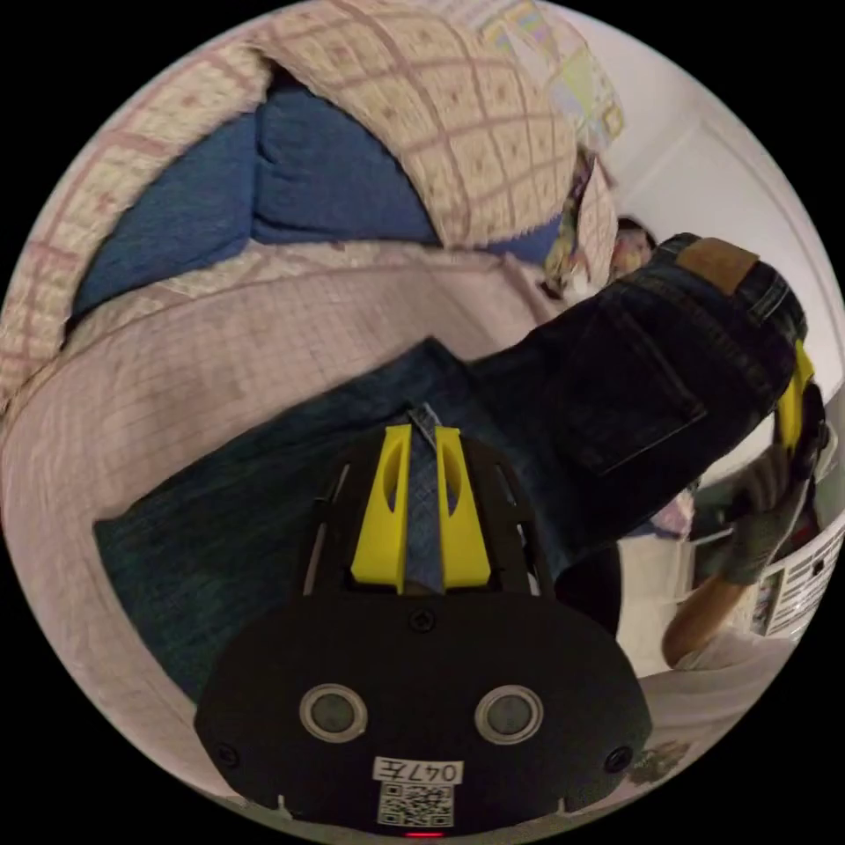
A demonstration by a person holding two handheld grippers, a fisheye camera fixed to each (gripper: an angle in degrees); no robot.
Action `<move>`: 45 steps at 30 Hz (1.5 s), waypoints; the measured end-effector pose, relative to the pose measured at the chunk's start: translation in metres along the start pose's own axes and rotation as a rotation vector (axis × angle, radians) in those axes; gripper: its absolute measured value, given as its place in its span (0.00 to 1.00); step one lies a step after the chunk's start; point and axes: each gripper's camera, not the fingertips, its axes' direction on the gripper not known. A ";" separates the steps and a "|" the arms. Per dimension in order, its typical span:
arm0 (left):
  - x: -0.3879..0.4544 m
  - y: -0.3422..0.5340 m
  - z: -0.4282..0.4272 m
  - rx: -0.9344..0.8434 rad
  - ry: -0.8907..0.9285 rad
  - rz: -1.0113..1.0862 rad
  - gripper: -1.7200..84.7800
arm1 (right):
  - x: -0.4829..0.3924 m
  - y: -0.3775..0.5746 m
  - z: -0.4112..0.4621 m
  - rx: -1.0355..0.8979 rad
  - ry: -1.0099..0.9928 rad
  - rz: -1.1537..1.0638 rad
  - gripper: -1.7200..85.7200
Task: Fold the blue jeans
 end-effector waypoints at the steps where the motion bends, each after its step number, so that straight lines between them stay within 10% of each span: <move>1: -0.009 0.014 -0.021 0.038 0.004 -0.019 0.08 | -0.037 -0.004 0.027 -0.006 -0.096 -0.057 0.03; 8: -0.186 0.271 -0.189 0.422 0.015 -0.430 0.08 | -0.229 0.073 0.223 -0.332 -0.324 -0.283 0.02; 19: -0.259 0.426 -0.087 0.322 0.095 -0.500 0.16 | -0.358 0.128 0.336 -0.480 -0.254 -0.574 0.04; 24: -0.269 0.452 -0.008 0.109 0.163 -0.457 0.19 | -0.336 0.114 0.348 -0.481 -0.379 -0.396 0.09; 34: -0.304 0.532 0.032 -0.046 0.213 -0.397 0.17 | -0.137 0.108 0.334 -0.428 0.003 0.206 0.08; 45: -0.388 0.594 -0.010 -0.072 0.354 -0.400 0.16 | -0.101 0.142 0.425 -0.522 -0.254 0.555 0.10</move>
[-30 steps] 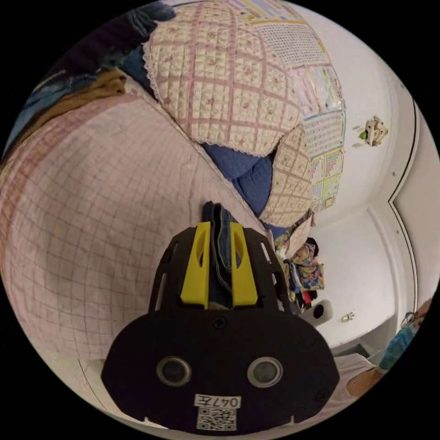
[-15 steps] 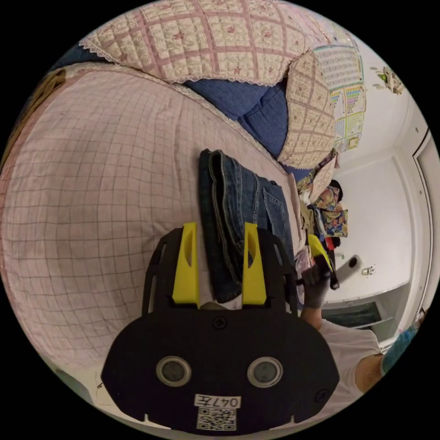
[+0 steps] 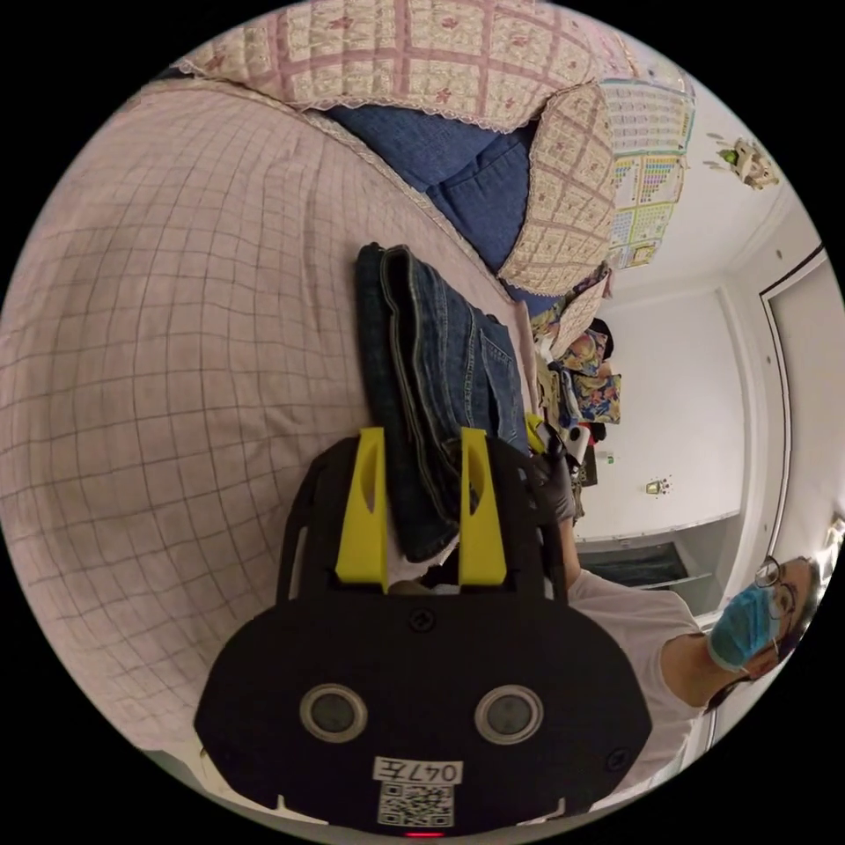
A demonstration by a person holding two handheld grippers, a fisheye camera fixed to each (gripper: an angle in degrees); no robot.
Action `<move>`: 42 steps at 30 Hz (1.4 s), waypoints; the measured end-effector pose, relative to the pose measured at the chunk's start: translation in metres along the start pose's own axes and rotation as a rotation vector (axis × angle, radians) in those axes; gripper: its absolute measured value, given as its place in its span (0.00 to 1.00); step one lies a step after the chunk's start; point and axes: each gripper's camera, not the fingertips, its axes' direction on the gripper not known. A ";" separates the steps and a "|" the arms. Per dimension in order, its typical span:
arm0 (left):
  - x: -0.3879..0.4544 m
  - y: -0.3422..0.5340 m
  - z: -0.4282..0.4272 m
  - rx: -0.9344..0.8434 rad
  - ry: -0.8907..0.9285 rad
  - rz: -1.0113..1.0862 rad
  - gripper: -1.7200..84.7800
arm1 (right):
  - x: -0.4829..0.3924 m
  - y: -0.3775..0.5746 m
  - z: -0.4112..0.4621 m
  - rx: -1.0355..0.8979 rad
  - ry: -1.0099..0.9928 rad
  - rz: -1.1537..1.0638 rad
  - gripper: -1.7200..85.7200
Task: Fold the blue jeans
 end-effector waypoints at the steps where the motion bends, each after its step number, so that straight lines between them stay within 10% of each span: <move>1: -0.004 0.000 -0.006 -0.004 0.009 -0.001 0.15 | -0.006 -0.005 0.011 -0.034 -0.012 -0.009 0.08; 16: 0.011 0.083 -0.335 0.288 0.272 0.216 0.09 | -0.271 -0.012 0.016 0.089 0.418 -0.724 0.01; 28: 0.059 0.311 -0.951 0.964 0.075 0.398 0.09 | -0.577 -0.071 0.104 0.251 -0.060 -1.221 0.02; 34: 0.009 0.343 -1.199 1.275 -0.177 0.137 0.09 | -0.699 -0.140 0.241 0.063 -0.144 -1.075 0.10; 38: -0.122 0.312 -1.270 1.230 -0.246 -0.332 0.10 | -0.663 -0.119 0.272 -0.024 -0.237 -0.945 0.11; 42: -0.153 0.315 -1.317 1.277 -0.127 -0.336 0.11 | -0.614 -0.068 0.247 -0.017 -0.126 -1.122 0.11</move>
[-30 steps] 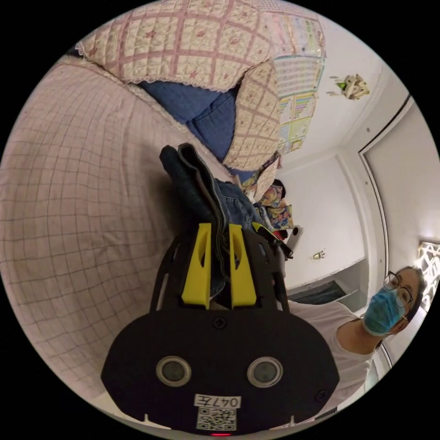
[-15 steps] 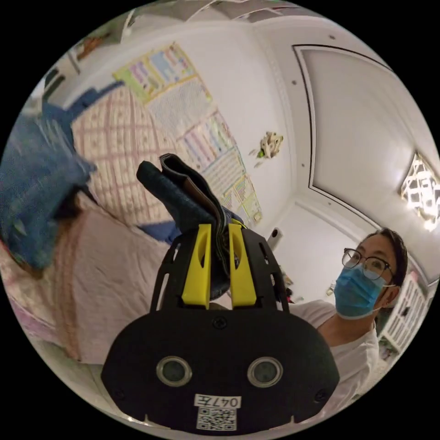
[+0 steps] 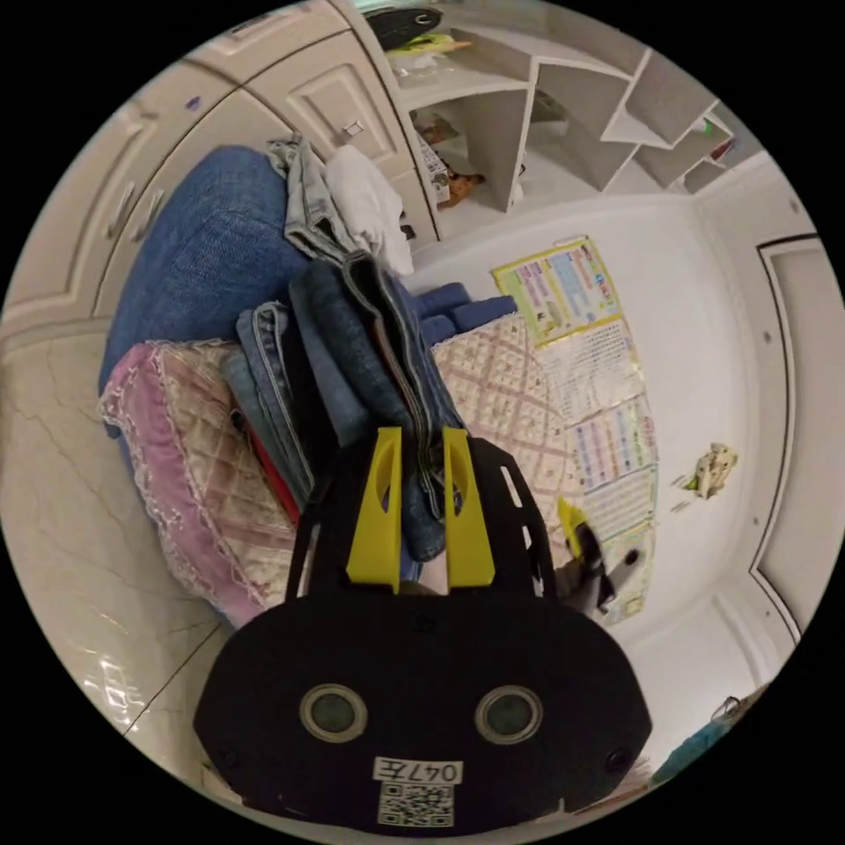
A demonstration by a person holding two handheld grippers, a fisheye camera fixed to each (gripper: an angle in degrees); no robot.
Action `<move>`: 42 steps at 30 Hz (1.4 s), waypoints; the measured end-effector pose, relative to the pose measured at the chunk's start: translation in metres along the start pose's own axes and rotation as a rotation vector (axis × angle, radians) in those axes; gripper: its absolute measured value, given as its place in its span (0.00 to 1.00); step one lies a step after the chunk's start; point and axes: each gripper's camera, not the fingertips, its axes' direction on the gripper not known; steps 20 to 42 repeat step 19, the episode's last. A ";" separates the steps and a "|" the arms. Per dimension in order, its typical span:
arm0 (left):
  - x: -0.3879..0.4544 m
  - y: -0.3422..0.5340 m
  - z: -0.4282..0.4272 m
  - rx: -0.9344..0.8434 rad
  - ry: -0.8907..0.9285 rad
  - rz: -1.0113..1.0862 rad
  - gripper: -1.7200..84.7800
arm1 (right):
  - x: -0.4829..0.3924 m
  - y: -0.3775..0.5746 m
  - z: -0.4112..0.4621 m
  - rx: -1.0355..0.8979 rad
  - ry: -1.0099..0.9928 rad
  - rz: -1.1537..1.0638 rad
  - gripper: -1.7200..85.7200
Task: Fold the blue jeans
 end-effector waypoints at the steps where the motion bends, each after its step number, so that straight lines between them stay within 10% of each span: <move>1: 0.006 -0.006 -0.001 -0.001 0.001 0.003 0.11 | -0.007 0.024 -0.016 -0.013 0.046 -0.052 0.11; 8: 0.115 0.001 -0.045 0.102 -0.045 0.098 0.14 | -0.029 0.182 -0.168 0.002 0.330 -0.133 0.09; 19: 0.527 0.322 0.038 0.334 -0.188 1.016 0.01 | -0.012 0.429 -0.426 0.037 0.565 0.326 0.02; 42: 0.527 0.322 0.038 0.334 -0.188 1.016 0.01 | -0.012 0.429 -0.426 0.037 0.565 0.326 0.02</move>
